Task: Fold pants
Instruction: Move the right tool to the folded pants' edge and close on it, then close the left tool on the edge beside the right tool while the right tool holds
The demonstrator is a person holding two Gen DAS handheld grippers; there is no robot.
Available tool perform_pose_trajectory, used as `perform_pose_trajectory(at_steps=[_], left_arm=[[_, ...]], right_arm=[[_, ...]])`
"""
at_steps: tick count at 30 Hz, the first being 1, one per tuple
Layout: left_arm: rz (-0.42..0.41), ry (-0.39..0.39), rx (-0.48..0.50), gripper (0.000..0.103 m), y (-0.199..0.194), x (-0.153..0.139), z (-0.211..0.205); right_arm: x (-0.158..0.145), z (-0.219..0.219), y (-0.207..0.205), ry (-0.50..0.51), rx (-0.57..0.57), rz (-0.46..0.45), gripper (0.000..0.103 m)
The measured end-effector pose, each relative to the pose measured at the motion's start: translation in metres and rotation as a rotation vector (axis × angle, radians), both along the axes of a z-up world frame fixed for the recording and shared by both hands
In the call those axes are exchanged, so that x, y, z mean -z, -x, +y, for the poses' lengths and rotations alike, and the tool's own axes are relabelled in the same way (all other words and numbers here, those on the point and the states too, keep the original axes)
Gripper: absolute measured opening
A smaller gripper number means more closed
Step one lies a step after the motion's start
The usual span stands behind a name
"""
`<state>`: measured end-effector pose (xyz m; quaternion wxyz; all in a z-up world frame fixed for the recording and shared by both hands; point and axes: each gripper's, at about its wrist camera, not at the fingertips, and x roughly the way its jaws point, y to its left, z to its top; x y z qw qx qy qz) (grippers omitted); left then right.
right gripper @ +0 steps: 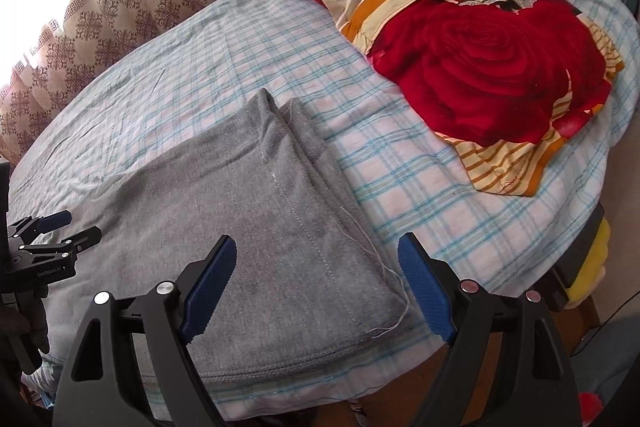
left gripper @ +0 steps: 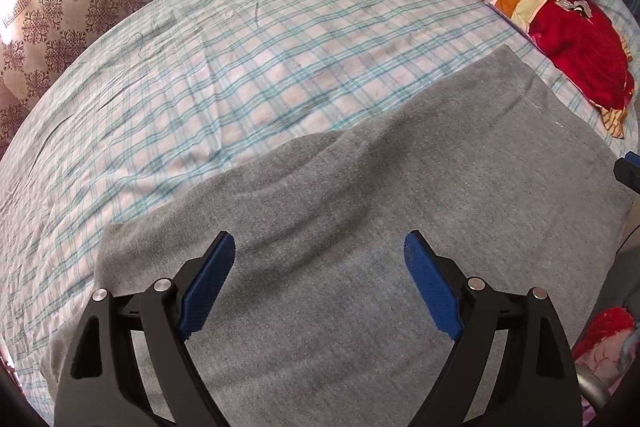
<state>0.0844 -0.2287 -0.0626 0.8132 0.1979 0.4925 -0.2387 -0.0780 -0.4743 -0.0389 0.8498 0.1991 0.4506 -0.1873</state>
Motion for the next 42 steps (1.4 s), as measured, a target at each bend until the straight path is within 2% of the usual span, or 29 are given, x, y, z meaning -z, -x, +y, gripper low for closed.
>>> perform_pose_trajectory(at_steps=[9,19,22,24,30,36,42], left_arm=[[0.021,0.003,0.062,0.091,0.006,-0.002,-0.032],[0.102,0.045,0.114,0.091,0.008,-0.002,-0.069],[0.128,0.066,0.125,0.091,0.008,-0.004,-0.081],[0.145,0.075,0.137,0.091,0.009,-0.004,-0.090],[0.191,0.099,0.160,0.091,0.011,-0.004,-0.113],[0.270,0.184,0.153,0.091,0.004,-0.015,-0.130],[0.371,0.268,0.158,0.092,-0.001,-0.026,-0.145]], right_arm=[[0.017,-0.024,0.017,-0.012,0.061,0.032,0.082],[0.039,-0.022,0.019,-0.076,0.040,0.030,0.085],[0.040,-0.014,0.018,-0.057,0.003,0.029,0.075],[0.040,-0.012,0.018,-0.104,-0.022,0.010,0.053],[0.032,-0.013,0.022,-0.146,-0.046,-0.050,0.032],[0.001,0.008,0.020,-0.074,-0.126,-0.143,0.029],[-0.020,0.045,0.014,0.054,-0.246,-0.171,0.028]])
